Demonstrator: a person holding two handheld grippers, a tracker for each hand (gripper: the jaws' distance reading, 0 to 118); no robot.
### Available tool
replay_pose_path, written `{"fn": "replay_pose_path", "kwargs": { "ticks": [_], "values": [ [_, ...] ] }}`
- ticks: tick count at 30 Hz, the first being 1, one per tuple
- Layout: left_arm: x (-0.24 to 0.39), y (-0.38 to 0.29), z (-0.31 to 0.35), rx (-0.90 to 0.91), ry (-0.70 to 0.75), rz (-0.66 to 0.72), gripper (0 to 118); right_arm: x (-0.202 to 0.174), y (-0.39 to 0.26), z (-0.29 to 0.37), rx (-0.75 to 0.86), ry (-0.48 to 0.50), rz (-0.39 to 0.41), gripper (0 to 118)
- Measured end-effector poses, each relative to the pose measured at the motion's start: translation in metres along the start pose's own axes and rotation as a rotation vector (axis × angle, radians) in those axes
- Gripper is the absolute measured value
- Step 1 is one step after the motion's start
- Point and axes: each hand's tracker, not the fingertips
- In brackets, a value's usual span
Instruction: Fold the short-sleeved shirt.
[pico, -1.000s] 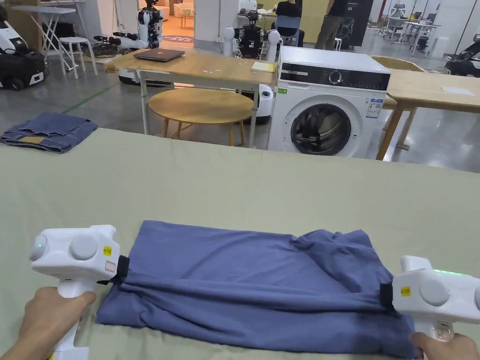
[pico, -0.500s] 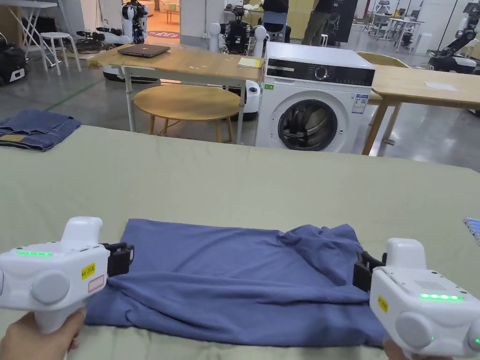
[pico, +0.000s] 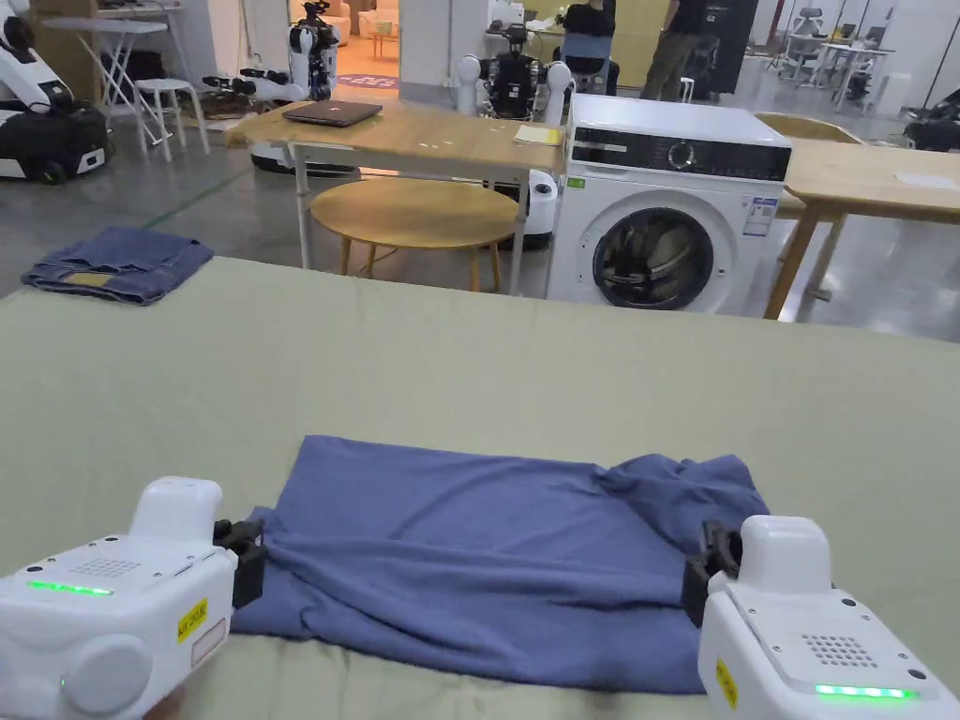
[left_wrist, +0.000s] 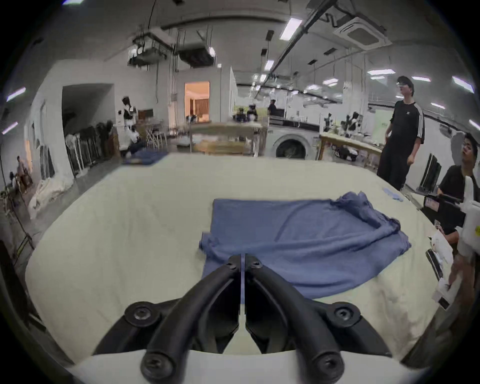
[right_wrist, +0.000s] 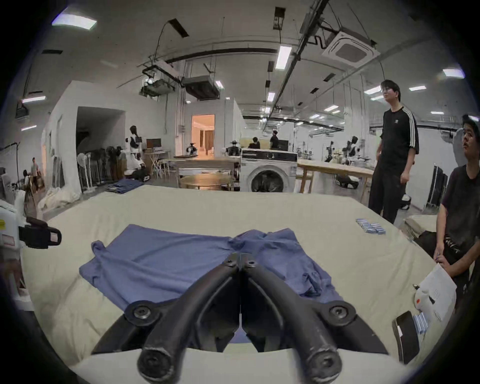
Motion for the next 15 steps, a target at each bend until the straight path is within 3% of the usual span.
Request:
{"fn": "replay_pose_path", "kwargs": {
  "ticks": [3,7,10,12,15],
  "values": [
    [-0.020,0.006,-0.027,-0.138,0.007,-0.004,0,0.002,-0.004,-0.003,-0.024,0.003,0.008,0],
    [-0.046,0.014,-0.077,-0.356,-0.040,0.130,1,0.007,-0.008,-0.008,-0.048,-0.020,0.028,0],
    [-0.058,0.013,-0.108,-0.460,-0.096,0.211,48,0.013,-0.011,-0.009,-0.072,-0.030,0.029,0],
    [-0.056,0.011,-0.121,-0.504,-0.027,0.187,58,0.017,-0.015,-0.009,-0.080,-0.039,0.035,0],
    [-0.049,0.001,-0.140,-0.609,0.053,0.111,58,0.023,-0.019,-0.007,-0.101,-0.050,0.043,0]
  ]
}}
